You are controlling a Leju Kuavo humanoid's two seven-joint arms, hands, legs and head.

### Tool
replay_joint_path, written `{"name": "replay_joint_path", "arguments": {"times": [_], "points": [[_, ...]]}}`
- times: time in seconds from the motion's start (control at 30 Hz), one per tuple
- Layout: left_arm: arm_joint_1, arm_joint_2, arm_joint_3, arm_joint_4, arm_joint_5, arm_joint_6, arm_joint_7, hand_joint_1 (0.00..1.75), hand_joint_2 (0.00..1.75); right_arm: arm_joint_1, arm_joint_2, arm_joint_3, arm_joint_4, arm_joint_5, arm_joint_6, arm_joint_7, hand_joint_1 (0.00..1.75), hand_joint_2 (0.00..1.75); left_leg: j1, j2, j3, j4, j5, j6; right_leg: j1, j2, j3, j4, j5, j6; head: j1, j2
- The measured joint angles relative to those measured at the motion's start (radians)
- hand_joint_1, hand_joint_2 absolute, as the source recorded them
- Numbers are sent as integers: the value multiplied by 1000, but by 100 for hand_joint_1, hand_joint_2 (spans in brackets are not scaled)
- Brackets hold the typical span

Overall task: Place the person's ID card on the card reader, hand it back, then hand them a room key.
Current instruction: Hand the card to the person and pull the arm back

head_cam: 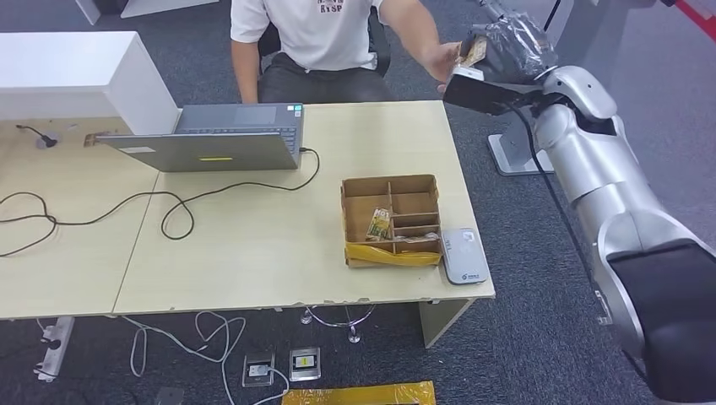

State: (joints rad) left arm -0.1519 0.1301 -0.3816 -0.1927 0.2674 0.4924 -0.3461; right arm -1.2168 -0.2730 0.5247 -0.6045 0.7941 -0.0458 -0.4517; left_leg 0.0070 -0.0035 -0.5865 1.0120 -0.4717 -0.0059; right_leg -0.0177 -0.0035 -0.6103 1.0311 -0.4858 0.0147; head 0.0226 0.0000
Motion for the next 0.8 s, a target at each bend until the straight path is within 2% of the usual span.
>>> {"name": "replay_joint_path", "arguments": {"times": [0.23, 0.27, 0.3, 0.37, 0.4, 0.43, 0.5, 0.6, 0.63, 0.73, 0.8], "points": [[-4, 1, -11, 0, 8, -2, 4, 0, 175, -37, 84, 46, 115, 24, 17, 29, 175, 175, 0, 0, 0, 0, 0, 0, 0, 0, 0, 0, 0, 0, 0, 0], [-4, 1, -11, 0, 11, -2, 4, 0, 175, -38, 92, 50, 127, 24, 17, 30, 166, 175, 0, 0, 0, 0, 0, 0, 0, 0, 0, 0, 0, 0, 0, 0], [-3, 1, -11, 0, 14, -3, 4, 0, 131, -39, 99, 53, 137, 25, 18, 31, 134, 175, 0, 0, 0, 0, 0, 0, 0, 0, 0, 0, 0, 0, 0, 0], [0, 1, -11, 0, 20, -3, 4, 0, 44, -40, 111, 57, 154, 27, 18, 33, 47, 175, 0, 0, 0, 0, 0, 0, 0, 0, 0, 0, 0, 0, 0, 0], [2, 1, -11, 0, 22, -3, 4, 0, 0, -40, 115, 59, 160, 28, 17, 35, 12, 175, 0, 0, 0, 0, 0, 0, 0, 0, 0, 0, 0, 0, 0, 0], [3, 1, -11, 0, 23, -3, 4, 0, 0, -40, 117, 62, 166, 28, 14, 37, 0, 175, 0, 0, 0, 0, 0, 0, 0, 0, 0, -1, 0, 0, 0, 0], [5, 1, -11, 0, 25, -2, 4, 0, 0, -40, 120, 68, 176, 28, 4, 39, 0, 175, 0, 0, 0, 0, 0, 0, 0, 0, 0, -1, 0, 0, 0, 0], [7, 1, -11, 0, 26, -1, 4, 0, 0, -40, 122, 72, 187, 19, -21, 34, 0, 44, 0, 0, 0, 0, 0, 0, 0, 0, 0, -1, 0, 0, 0, 0], [7, 1, -11, 0, 27, -1, 4, 0, 0, -40, 122, 73, 190, 11, -30, 29, 0, 44, 0, 0, 0, 0, 0, 0, 0, 0, 0, -1, 0, 0, 0, 0], [8, 0, -11, 0, 27, 4, 4, 0, 0, -40, 122, 71, 197, -46, -40, 4, 0, 175, 0, 0, 1, 0, 0, 0, 0, 0, 0, -1, 0, 0, 0, 0], [8, 0, -11, 0, 29, 11, 4, 0, 0, -40, 122, 60, 199, -120, -26, -19, 0, 175, 0, 0, 1, 0, 0, 0, 0, 1, 0, -1, 0, 0, 0, 0]]}}
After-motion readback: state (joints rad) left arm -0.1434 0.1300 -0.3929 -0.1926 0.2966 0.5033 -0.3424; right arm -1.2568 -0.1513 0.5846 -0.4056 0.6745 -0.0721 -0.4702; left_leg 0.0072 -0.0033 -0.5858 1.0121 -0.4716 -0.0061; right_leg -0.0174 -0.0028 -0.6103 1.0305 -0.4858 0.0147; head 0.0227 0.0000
